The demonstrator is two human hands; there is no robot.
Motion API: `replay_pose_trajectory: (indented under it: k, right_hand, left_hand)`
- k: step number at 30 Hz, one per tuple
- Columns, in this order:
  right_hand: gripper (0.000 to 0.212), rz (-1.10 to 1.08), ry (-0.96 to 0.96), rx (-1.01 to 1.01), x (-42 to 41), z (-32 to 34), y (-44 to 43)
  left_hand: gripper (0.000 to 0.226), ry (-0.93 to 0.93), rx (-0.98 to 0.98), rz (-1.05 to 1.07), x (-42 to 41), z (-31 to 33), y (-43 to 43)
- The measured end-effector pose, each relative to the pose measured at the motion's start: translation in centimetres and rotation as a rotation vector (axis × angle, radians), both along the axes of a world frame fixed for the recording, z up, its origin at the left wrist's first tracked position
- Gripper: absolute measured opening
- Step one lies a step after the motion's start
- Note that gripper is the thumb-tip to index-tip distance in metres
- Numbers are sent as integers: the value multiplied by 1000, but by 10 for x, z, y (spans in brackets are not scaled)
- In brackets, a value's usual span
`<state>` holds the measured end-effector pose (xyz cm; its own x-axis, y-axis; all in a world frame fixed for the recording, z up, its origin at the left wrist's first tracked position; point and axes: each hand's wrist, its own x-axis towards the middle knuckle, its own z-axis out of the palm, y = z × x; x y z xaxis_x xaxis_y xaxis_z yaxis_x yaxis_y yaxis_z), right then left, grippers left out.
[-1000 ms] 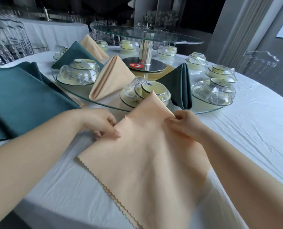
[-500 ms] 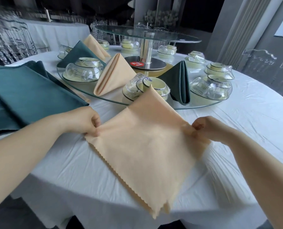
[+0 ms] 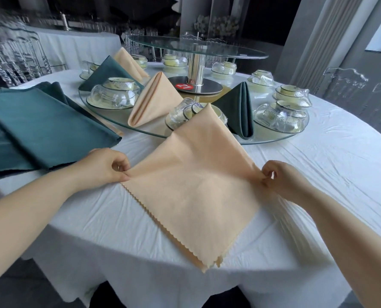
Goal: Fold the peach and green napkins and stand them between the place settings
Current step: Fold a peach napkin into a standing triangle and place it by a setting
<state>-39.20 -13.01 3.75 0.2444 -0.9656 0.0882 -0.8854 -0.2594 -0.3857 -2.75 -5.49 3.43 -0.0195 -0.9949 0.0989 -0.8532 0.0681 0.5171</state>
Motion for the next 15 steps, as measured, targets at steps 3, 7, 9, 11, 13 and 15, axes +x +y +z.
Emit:
replay_pose_trajectory:
  k: [3,7,9,11,13,15]
  right_hand:
    - [45,52,-55,-97,-10,-7,9]
    - [50,74,-42,-172,-15,-10,18]
    - [49,75,-49,-189,-15,-10,22]
    - [49,65,-79,-184,-15,-11,24]
    - [49,49,-118,-162,-15,-11,26]
    - [48,51,-154,-154,-16,-12,28]
  left_hand:
    - [8,-41,-170,-87,3,-7,14]
    - [43,-26,-233,-51,6,-11,22]
    - [45,-28,-226,-22,5,-10,22]
    - [45,-19,-180,9,5,-10,21]
    - [49,16,-179,76,7,-15,19]
    - [28,15,-202,138,2,-17,19]
